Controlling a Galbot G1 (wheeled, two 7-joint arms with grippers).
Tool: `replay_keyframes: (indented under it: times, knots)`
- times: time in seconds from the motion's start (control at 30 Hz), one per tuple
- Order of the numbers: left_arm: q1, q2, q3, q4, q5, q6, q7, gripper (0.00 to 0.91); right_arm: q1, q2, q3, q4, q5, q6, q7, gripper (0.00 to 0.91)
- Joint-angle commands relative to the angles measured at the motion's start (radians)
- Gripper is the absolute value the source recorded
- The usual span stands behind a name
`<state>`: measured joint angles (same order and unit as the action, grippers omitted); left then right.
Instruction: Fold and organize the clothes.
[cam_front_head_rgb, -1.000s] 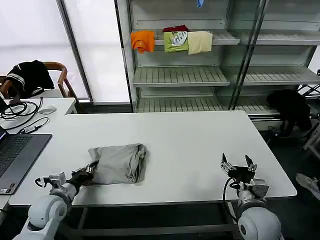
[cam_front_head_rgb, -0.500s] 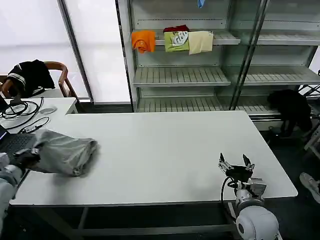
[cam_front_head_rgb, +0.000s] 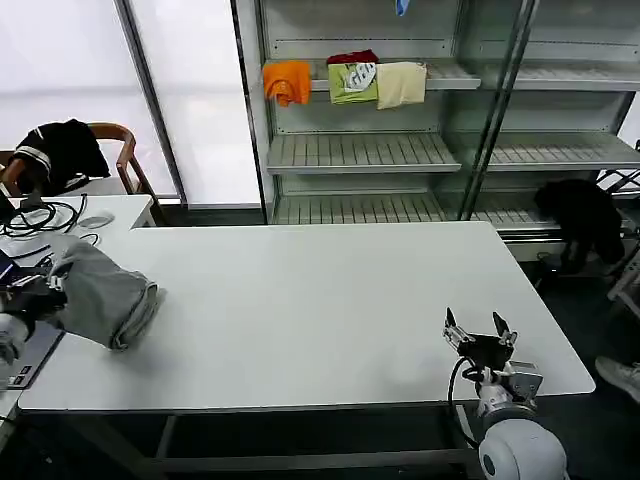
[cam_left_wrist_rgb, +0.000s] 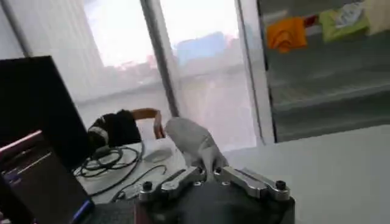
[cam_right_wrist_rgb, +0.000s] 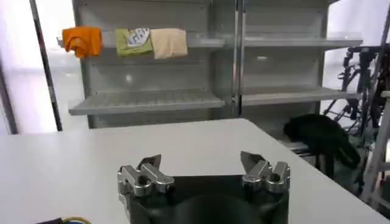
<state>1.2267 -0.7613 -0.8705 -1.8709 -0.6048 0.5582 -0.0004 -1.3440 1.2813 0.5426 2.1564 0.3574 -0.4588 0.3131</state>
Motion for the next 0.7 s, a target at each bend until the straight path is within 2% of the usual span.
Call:
replay_keyframes:
  times: [0.03, 0.17, 0.27, 0.43, 0.5, 0.57, 0.6, 0.63, 0.7]
  knots:
    - [0.155, -0.051, 0.462, -0.381, 0.220, 0.022, -0.103, 0.010, -0.088, 0.006, 0.091, 0.055, 0.016, 0.003, 0.002, 0.907]
    - [-0.019, -0.127, 0.725, -0.358, 0.235, 0.024, -0.196, 0.010, -0.124, 0.006, 0.124, 0.055, 0.018, 0.010, 0.002, 0.907]
    - [-0.167, -0.184, 0.875, -0.247, 0.251, 0.024, -0.221, 0.010, -0.127, 0.009, 0.139, 0.040, 0.014, 0.008, 0.003, 0.907]
    - [-0.333, -0.299, 1.000, -0.048, 0.255, 0.023, -0.229, 0.010, -0.127, 0.018, 0.144, 0.047, 0.005, -0.005, -0.007, 0.907]
    - [-0.388, -0.362, 1.034, 0.023, 0.252, 0.023, -0.233, 0.020, -0.120, 0.024, 0.141, 0.043, -0.004, -0.010, -0.009, 0.907]
    - [-0.452, -0.458, 1.050, 0.108, 0.258, 0.023, -0.233, 0.020, -0.109, 0.034, 0.135, 0.032, -0.021, -0.014, -0.010, 0.907]
    - [-0.468, -0.478, 1.052, 0.136, 0.258, 0.023, -0.235, 0.020, -0.106, 0.036, 0.134, 0.030, -0.023, -0.015, -0.011, 0.907]
    - [-0.487, -0.507, 1.055, 0.163, 0.263, 0.022, -0.234, 0.040, -0.103, 0.037, 0.130, 0.027, -0.027, -0.015, -0.012, 0.907]
    - [-0.522, -0.560, 1.057, 0.232, 0.266, 0.021, -0.236, 0.202, -0.098, 0.042, 0.125, 0.020, -0.036, -0.015, -0.013, 0.907]
